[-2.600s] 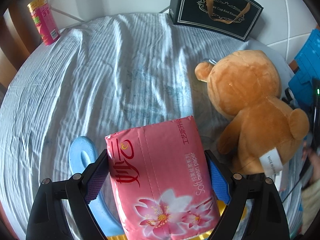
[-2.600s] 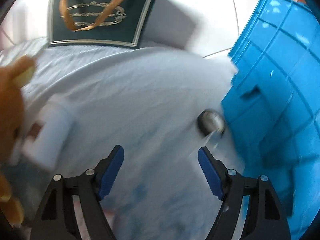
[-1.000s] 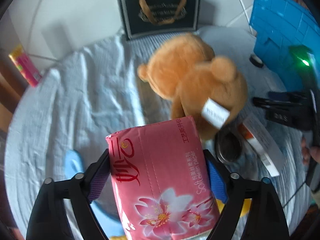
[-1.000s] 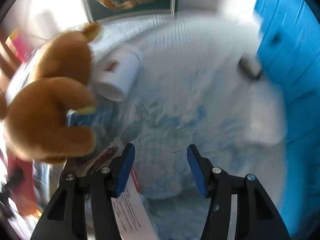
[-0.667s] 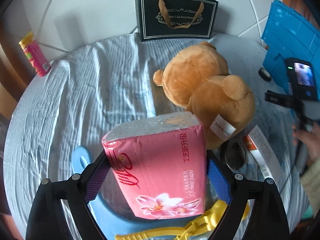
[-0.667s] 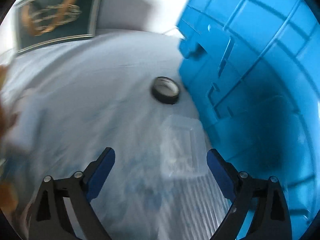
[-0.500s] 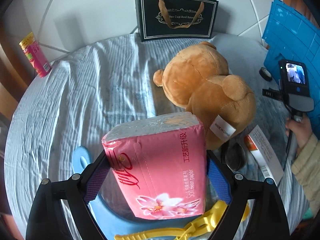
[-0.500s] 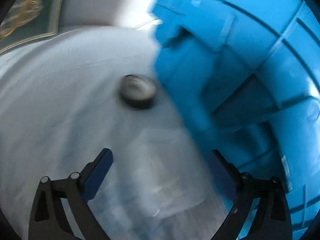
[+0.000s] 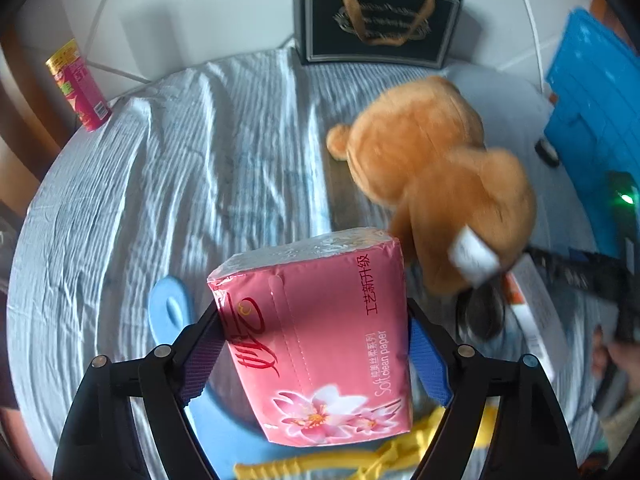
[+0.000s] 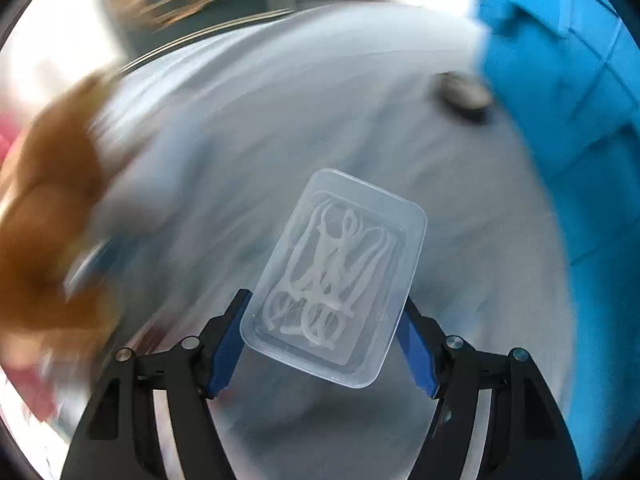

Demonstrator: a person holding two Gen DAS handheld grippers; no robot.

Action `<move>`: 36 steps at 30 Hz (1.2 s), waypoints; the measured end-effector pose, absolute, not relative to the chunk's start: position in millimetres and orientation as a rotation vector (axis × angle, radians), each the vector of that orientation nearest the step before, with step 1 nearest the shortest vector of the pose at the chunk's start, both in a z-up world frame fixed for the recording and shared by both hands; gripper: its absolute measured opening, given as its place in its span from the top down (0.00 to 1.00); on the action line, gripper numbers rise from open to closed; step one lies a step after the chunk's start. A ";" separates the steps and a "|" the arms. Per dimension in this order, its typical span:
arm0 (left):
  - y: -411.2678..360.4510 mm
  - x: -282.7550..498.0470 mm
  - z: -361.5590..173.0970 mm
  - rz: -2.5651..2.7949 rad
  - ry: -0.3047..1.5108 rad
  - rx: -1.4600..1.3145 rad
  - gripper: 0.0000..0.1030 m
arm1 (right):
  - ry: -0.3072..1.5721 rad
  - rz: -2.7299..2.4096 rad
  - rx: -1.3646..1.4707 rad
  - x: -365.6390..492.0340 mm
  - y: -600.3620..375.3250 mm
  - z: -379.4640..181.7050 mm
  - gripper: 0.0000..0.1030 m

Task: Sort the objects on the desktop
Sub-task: 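Hold the tissue pack with the left gripper while the right gripper moves over the clear plastic box, then set down and regrasp the pink tissue pack with the left gripper while the right gripper grasps the clear box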

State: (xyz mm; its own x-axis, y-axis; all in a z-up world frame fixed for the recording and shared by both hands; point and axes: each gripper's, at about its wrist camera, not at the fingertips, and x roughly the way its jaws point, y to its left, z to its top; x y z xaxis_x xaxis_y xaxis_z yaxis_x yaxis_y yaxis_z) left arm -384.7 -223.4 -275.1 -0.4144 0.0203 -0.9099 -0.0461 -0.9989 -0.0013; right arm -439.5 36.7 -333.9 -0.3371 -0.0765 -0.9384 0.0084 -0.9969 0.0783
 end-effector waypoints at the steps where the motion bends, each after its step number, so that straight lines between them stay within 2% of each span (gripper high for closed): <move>1: -222.9 -379.1 -274.5 2.600 0.047 -1.675 0.19 | -0.112 -2.466 1.773 -420.3 29.5 -330.9 0.33; 3: -221.7 -367.9 -272.8 2.587 0.065 -1.665 0.19 | -0.154 -2.374 1.764 -384.1 23.8 -325.3 0.33; 9: -227.2 -346.4 -258.3 2.624 0.032 -1.622 0.12 | -0.045 -2.371 1.716 -304.4 21.3 -297.5 0.33; 11: -229.4 -342.5 -254.4 2.631 0.016 -1.620 0.12 | -0.031 -2.409 1.695 -293.7 25.8 -285.8 0.19; 14: -232.4 -340.8 -249.4 2.647 -0.019 -1.617 0.12 | -0.056 -2.480 1.658 -296.1 36.1 -270.6 0.06; 15: -233.4 -340.2 -247.8 2.653 -0.031 -1.616 0.12 | -0.074 -2.498 1.649 -300.0 38.2 -267.5 0.04; 19: -230.6 -349.3 -236.2 2.683 -0.050 -1.572 0.12 | -0.163 -2.492 1.692 -280.6 38.9 -254.1 0.03; 22: -226.7 -356.4 -228.4 2.724 -0.018 -1.538 0.11 | -0.203 -2.477 1.733 -313.7 45.0 -269.8 0.03; 24: -224.8 -355.1 -228.7 2.737 0.012 -1.524 0.06 | -0.226 -2.468 1.753 -341.9 52.9 -285.5 0.03; 36: -216.2 -376.4 -278.4 2.678 0.124 -1.655 0.06 | -0.245 -2.529 1.798 -401.2 54.3 -307.5 0.03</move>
State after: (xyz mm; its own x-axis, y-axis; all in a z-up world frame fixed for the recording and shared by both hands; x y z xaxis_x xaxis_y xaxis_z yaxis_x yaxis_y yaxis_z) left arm -376.4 -216.2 -278.4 -0.4484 -0.0490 -0.8925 -0.0339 -0.9968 0.0717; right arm -401.2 54.3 -307.5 -0.3327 -0.1141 -0.9361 -0.0675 -0.9872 0.1444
